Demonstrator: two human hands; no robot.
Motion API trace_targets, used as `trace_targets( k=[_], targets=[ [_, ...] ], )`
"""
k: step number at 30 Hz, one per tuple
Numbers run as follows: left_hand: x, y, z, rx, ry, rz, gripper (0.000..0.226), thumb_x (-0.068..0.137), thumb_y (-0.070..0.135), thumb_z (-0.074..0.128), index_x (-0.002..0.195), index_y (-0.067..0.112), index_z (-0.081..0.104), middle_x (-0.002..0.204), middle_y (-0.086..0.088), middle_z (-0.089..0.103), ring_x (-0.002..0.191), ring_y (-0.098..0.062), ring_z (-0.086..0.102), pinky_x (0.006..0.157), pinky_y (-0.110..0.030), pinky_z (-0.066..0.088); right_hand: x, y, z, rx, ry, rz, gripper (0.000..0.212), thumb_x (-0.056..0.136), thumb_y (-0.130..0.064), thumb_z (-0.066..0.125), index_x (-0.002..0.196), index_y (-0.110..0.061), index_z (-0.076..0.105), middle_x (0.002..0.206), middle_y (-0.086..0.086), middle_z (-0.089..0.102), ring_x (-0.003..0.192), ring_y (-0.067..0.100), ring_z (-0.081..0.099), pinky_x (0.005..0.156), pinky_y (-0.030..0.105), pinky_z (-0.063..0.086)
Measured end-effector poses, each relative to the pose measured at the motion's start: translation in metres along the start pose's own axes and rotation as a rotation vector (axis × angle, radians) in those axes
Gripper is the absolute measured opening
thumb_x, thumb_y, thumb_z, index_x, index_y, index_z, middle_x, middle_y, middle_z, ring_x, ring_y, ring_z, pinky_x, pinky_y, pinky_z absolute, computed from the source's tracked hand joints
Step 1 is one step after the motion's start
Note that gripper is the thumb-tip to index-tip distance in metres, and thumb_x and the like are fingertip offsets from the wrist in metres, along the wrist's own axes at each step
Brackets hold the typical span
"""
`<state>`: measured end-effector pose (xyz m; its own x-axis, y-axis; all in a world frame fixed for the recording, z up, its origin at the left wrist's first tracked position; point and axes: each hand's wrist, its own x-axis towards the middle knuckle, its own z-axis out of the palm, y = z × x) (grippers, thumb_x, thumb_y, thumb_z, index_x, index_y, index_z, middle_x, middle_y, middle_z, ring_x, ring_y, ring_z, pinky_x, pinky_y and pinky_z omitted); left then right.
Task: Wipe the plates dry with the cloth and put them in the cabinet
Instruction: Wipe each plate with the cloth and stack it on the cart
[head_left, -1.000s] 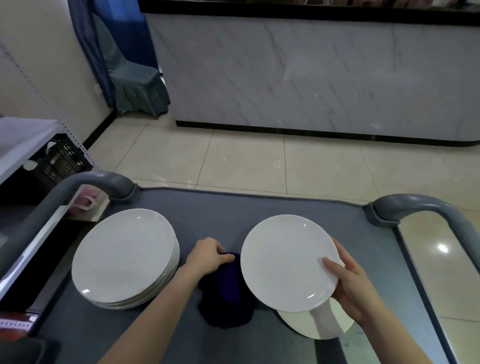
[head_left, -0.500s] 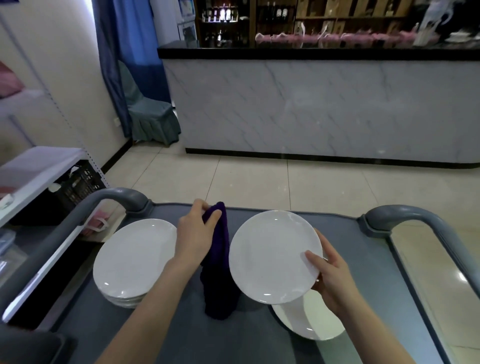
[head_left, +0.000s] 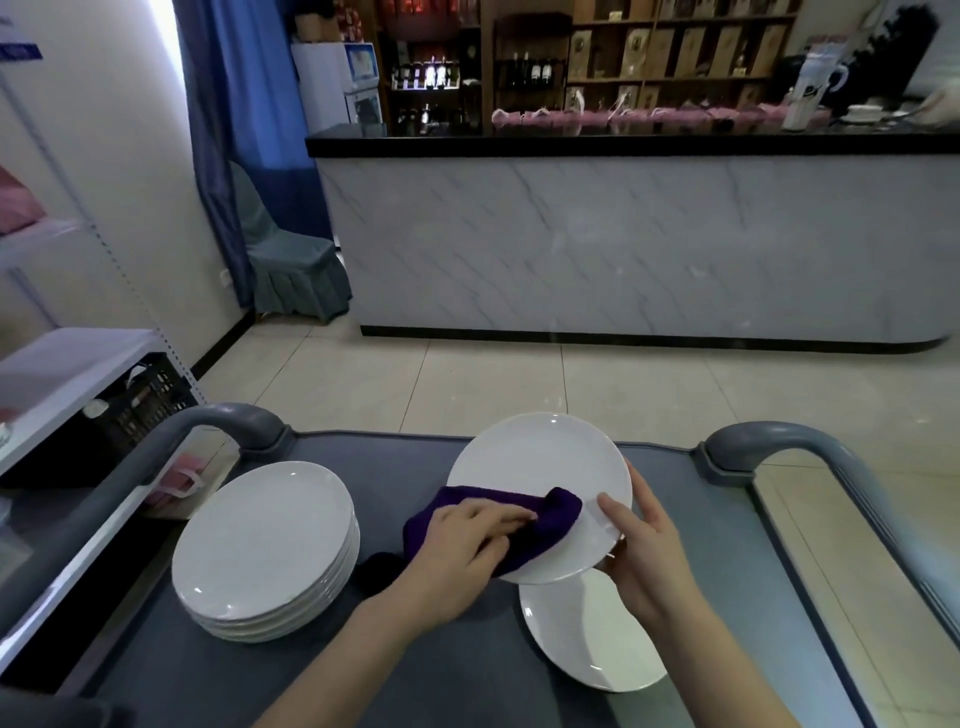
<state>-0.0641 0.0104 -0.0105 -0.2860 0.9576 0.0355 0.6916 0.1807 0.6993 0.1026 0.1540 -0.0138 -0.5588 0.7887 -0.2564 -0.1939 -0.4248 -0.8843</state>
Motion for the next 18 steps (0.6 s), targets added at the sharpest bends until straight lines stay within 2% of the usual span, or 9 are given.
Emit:
trace_targets(
  k=[3,4,6,9,11,14,18],
  targets=[
    [-0.010,0.001,0.018,0.233,-0.119,0.132,0.053,0.102,0.029,0.031,0.147,0.056,0.021,0.150,0.044,0.014,0.147,0.005,0.002,0.122,-0.033,-0.003,-0.004,-0.002,0.005,0.015,-0.007,0.013,0.028,0.096,-0.013,0.060,0.120,-0.023,0.068,0.110,0.010,0.074,0.084,0.025,0.073,0.063,0.038,0.059],
    [-0.009,0.003,0.024,0.308,-0.137,0.165,0.053,0.103,0.033,0.026,0.147,0.059,0.010,0.152,0.044,0.000,0.147,0.007,-0.009,0.119,-0.033,-0.009,-0.005,-0.003,0.007,0.008,-0.015,0.019,0.023,0.096,-0.015,0.061,0.116,-0.020,0.070,0.108,0.012,0.074,0.082,0.025,0.073,0.062,0.037,0.058],
    [-0.004,0.008,0.028,0.374,-0.128,0.182,0.050,0.104,0.041,0.018,0.145,0.062,-0.004,0.153,0.041,-0.013,0.145,0.007,-0.019,0.118,-0.035,-0.010,-0.009,-0.003,0.011,-0.006,-0.036,0.022,0.019,0.095,-0.019,0.062,0.110,-0.018,0.073,0.105,0.013,0.075,0.081,0.025,0.073,0.061,0.035,0.058],
    [0.007,0.015,0.024,0.388,-0.111,0.213,0.049,0.103,0.046,0.011,0.147,0.058,-0.008,0.157,0.035,-0.011,0.145,0.005,-0.019,0.119,-0.031,-0.012,-0.014,-0.005,0.013,-0.006,-0.067,0.019,0.022,0.090,-0.027,0.066,0.110,-0.022,0.075,0.106,0.011,0.075,0.084,0.025,0.074,0.064,0.035,0.058],
    [0.019,0.016,0.018,0.410,-0.095,0.225,0.052,0.105,0.042,0.016,0.152,0.050,-0.005,0.159,0.030,-0.010,0.147,0.002,-0.017,0.119,-0.029,-0.011,-0.018,-0.005,0.015,-0.028,-0.104,0.007,0.028,0.087,-0.030,0.068,0.113,-0.024,0.074,0.110,0.010,0.075,0.088,0.025,0.073,0.066,0.036,0.058],
    [0.041,0.014,0.003,0.424,-0.084,0.205,0.051,0.106,0.041,0.017,0.151,0.047,-0.007,0.157,0.029,-0.013,0.148,0.001,-0.015,0.121,-0.027,-0.009,-0.023,-0.003,0.014,-0.072,-0.129,-0.010,0.025,0.092,-0.019,0.065,0.115,-0.026,0.073,0.109,0.011,0.074,0.087,0.025,0.072,0.068,0.037,0.057],
    [0.051,-0.004,-0.012,0.448,-0.015,0.128,0.051,0.106,0.042,0.019,0.148,0.048,-0.009,0.157,0.028,-0.014,0.148,0.001,-0.014,0.123,-0.030,-0.003,-0.026,-0.010,0.007,-0.093,-0.092,-0.051,0.030,0.091,-0.009,0.062,0.110,-0.028,0.075,0.100,0.008,0.075,0.077,0.021,0.069,0.065,0.038,0.057]
  ],
)
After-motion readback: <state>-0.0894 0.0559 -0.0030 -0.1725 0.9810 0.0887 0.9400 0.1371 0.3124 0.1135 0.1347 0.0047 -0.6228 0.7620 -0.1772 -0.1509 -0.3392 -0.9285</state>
